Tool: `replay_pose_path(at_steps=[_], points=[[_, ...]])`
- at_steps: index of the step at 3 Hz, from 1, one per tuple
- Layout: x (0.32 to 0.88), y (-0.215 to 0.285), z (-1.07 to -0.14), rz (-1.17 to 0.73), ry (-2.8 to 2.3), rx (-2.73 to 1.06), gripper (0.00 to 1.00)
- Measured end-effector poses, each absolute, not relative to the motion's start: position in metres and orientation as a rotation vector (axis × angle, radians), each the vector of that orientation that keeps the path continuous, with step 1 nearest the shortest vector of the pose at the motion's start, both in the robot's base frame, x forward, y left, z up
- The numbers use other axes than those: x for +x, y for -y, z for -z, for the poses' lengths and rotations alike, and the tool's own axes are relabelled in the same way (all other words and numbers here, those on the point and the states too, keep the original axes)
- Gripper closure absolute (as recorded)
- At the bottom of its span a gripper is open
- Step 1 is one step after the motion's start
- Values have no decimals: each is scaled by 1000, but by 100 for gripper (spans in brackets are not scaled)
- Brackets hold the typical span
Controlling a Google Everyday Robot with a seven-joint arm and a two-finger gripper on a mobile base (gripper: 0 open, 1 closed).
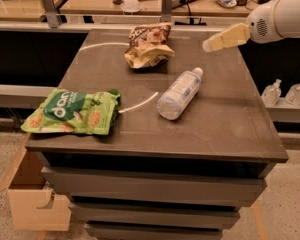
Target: Move brown chip bag near green rice chip bag
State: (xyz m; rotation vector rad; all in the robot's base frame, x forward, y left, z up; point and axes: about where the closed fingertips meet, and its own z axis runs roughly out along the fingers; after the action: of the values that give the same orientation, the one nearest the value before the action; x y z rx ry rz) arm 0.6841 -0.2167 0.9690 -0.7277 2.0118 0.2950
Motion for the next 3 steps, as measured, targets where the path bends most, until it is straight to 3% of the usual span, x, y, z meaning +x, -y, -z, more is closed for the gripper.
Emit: replay_pose_path(at_steps=[1,3], points=[[688,214,-967,-302,-2012,-723,0],[709,154,-968,-394,-2017,-547,0]])
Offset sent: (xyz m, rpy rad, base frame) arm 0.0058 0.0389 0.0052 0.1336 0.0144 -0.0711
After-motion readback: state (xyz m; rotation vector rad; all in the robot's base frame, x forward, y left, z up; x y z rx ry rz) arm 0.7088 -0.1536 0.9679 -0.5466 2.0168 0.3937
